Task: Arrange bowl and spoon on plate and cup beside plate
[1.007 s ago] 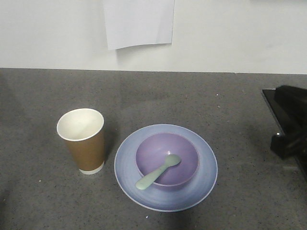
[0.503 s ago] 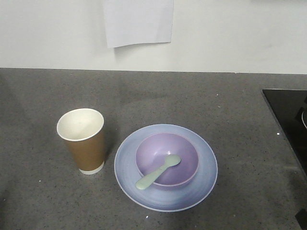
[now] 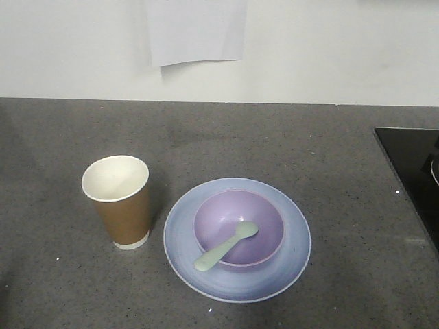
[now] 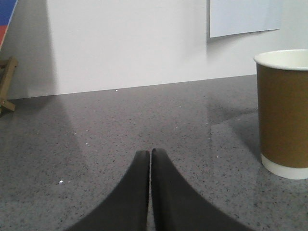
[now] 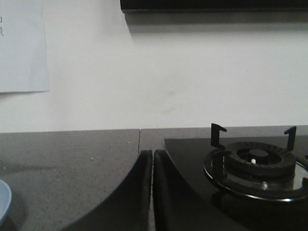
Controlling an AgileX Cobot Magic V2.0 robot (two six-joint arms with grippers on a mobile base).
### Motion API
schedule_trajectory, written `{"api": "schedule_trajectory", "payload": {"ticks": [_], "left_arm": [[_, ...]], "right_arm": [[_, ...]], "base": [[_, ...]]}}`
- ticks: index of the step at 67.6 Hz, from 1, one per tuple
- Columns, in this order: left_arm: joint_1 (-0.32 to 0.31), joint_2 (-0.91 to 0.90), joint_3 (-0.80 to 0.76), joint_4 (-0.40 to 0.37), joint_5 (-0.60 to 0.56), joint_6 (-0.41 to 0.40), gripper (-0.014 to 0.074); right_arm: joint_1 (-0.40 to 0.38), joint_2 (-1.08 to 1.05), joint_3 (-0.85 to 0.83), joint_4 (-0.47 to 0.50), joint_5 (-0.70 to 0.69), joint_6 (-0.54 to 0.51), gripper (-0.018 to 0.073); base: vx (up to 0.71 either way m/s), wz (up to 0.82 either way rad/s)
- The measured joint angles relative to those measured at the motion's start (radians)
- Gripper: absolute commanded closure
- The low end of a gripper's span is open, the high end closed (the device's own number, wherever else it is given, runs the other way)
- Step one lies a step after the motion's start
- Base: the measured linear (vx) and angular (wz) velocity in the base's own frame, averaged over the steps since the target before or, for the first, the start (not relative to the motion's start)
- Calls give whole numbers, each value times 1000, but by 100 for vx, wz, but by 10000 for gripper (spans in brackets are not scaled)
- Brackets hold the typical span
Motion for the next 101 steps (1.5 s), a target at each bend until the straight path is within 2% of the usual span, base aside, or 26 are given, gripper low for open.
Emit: {"api": "schedule_trajectory", "payload": {"ticks": [11,25,38,56,101], "left_arm": [[0,-1,0,0,1,0,604],[0,-1,0,0,7,0,604],[0,-1,0,0,8,0,604],[0,-1,0,0,9,0,604],[0,-1,0,0,9,0,604]], "right_arm": [[-12,-11,0,-81,92,87,562],[-12,-11,0,-141,89,203,562],[-10,-11,0,-225,153,307,562],[41,-11,0,-268,139,312,562],[43,-11,0,-265,166,312,562]], "base": [[0,0],[0,0],[0,0],[0,0],[0,0]]}}
